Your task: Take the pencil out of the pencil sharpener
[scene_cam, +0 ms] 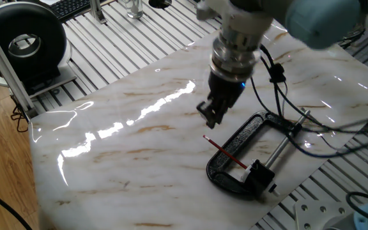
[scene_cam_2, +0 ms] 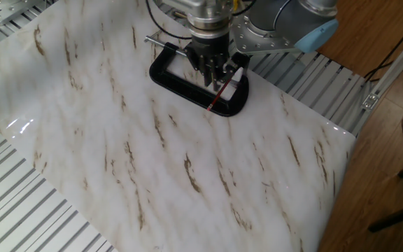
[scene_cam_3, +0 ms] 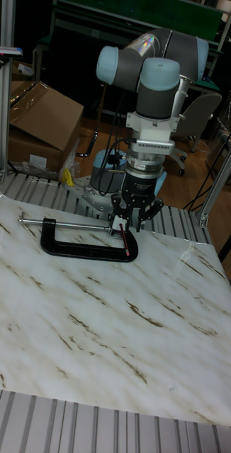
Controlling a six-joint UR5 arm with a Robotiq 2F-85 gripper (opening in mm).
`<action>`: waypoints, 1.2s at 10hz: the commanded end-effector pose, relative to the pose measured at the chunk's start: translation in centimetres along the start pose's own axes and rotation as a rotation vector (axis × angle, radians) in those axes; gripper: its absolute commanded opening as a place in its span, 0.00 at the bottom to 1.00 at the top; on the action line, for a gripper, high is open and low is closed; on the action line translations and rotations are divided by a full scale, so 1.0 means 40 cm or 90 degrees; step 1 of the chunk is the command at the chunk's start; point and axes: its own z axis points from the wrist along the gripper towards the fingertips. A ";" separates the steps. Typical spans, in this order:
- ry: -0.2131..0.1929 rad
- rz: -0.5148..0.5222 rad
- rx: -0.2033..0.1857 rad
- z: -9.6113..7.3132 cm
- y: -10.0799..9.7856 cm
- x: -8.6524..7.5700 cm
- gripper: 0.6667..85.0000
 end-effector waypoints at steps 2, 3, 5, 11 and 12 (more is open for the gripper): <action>-0.023 -0.015 0.007 0.047 -0.009 0.053 0.37; -0.024 -0.013 0.015 0.047 -0.019 0.052 0.36; -0.015 -0.014 0.030 0.043 -0.034 0.061 0.31; 0.039 -0.017 0.005 0.042 -0.010 0.116 0.35; 0.031 -0.016 0.008 0.053 -0.009 0.106 0.34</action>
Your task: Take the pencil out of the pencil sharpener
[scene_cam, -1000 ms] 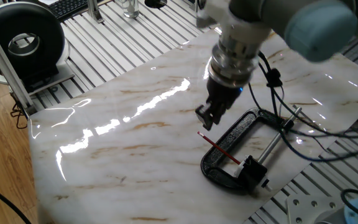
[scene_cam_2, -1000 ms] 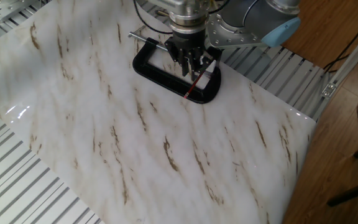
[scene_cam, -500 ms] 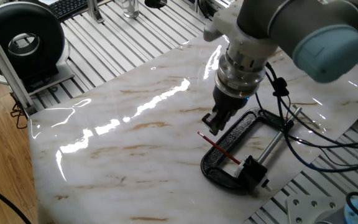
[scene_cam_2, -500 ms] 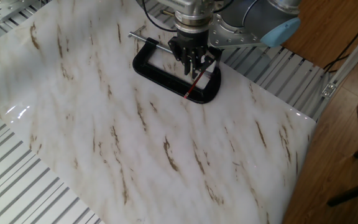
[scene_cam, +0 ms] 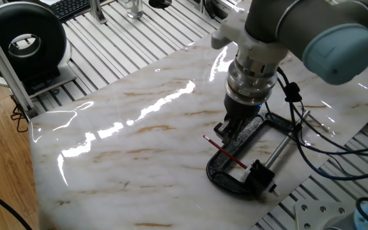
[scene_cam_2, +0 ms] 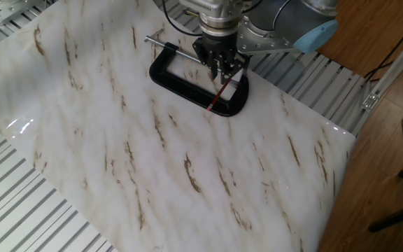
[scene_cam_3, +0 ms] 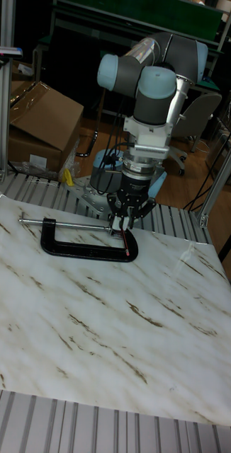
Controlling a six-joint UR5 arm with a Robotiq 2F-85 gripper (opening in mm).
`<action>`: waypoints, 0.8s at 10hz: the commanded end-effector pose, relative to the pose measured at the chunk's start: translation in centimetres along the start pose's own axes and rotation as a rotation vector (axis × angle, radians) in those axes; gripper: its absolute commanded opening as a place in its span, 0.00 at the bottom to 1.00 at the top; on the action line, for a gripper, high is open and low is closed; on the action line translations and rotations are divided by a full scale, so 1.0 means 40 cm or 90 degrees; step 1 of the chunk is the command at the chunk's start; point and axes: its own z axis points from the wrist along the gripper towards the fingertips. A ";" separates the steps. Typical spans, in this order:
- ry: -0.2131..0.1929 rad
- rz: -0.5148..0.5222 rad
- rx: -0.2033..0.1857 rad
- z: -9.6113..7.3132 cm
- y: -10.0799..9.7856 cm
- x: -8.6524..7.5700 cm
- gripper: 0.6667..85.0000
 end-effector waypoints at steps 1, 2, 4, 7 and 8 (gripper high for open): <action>-0.002 0.008 -0.012 0.034 0.023 -0.011 0.34; -0.008 0.006 -0.008 0.060 0.024 -0.021 0.34; -0.011 0.003 -0.009 0.083 0.031 -0.022 0.34; -0.008 -0.010 0.000 0.090 0.013 -0.019 0.34; -0.010 -0.011 0.002 0.091 0.010 -0.021 0.34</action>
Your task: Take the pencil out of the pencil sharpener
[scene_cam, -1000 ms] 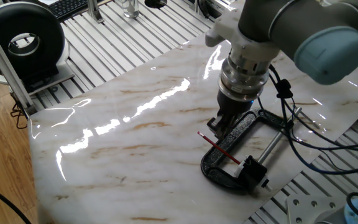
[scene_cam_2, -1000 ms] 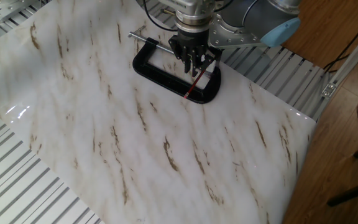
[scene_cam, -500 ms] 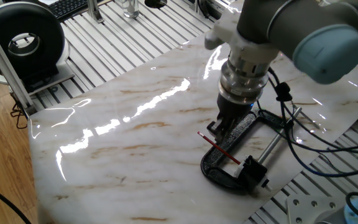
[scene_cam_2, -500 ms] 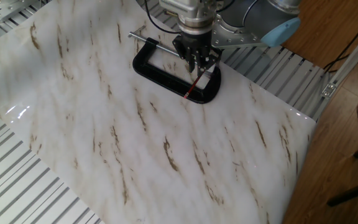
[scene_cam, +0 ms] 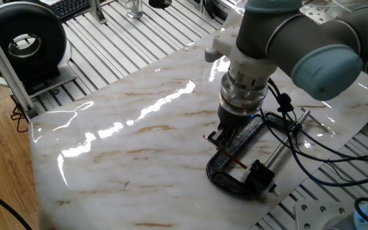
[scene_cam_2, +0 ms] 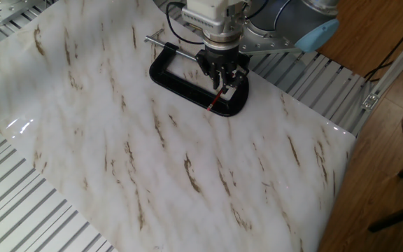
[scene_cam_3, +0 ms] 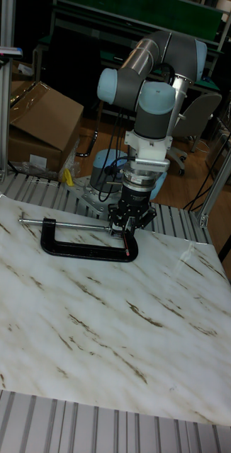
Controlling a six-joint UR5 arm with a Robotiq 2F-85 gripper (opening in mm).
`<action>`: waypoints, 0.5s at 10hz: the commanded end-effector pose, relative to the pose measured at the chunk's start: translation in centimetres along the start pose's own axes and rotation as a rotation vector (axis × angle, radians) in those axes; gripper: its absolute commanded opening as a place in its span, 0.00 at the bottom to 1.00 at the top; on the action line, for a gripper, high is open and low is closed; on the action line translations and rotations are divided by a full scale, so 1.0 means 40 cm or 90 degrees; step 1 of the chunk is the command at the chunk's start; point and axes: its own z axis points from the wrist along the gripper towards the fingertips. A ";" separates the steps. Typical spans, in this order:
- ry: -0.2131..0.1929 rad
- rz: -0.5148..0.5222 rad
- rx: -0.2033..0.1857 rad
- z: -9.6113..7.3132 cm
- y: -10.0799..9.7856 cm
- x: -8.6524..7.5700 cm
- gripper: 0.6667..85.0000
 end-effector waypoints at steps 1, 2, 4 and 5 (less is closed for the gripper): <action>-0.004 -0.005 -0.002 0.012 0.000 -0.006 0.34; -0.006 -0.005 -0.003 0.014 0.001 -0.009 0.34; -0.006 -0.005 -0.003 0.017 0.001 -0.011 0.33; -0.006 -0.008 -0.004 0.019 0.000 -0.011 0.33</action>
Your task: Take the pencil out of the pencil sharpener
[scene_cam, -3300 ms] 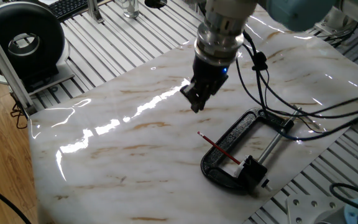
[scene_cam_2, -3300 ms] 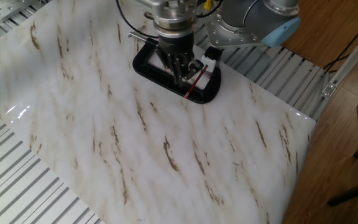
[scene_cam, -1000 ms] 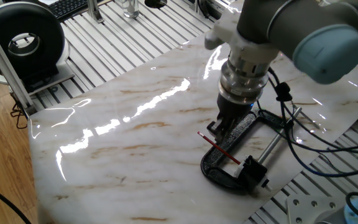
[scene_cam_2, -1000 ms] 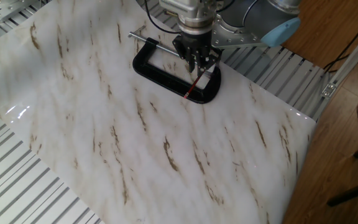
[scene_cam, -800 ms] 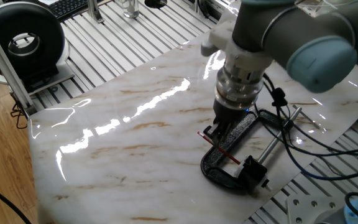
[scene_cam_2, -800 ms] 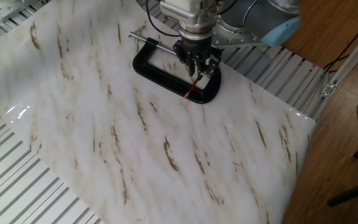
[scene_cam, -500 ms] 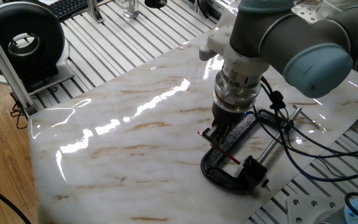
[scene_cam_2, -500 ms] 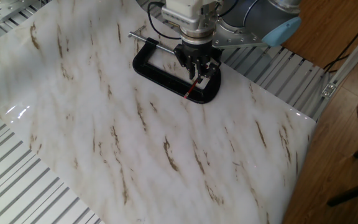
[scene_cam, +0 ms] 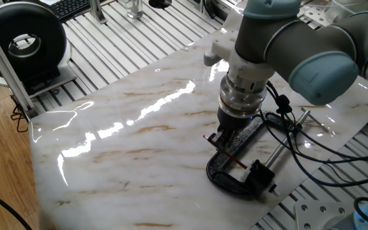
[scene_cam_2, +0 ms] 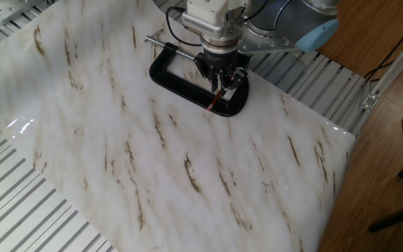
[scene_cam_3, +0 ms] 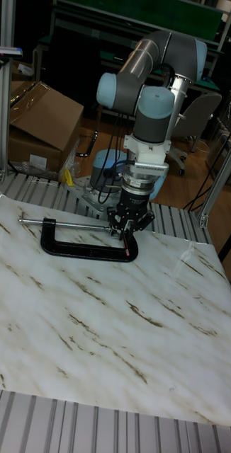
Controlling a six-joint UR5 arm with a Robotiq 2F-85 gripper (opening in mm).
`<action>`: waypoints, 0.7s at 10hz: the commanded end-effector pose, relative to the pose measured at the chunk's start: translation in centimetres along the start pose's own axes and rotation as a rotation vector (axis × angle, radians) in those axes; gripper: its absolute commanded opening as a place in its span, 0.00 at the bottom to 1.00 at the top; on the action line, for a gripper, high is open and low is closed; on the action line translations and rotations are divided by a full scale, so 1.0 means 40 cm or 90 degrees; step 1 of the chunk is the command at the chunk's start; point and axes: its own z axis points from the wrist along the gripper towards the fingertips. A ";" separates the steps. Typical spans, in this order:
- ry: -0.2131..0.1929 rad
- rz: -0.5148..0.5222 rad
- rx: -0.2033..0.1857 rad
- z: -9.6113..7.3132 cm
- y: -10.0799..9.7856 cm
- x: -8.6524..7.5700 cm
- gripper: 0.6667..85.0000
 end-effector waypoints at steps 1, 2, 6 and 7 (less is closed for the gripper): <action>-0.002 0.000 -0.005 0.005 0.001 -0.006 0.32; -0.001 0.001 -0.006 0.009 0.001 -0.005 0.31; -0.005 0.000 -0.011 0.019 0.007 -0.007 0.31; -0.006 0.002 -0.012 0.020 0.009 -0.008 0.31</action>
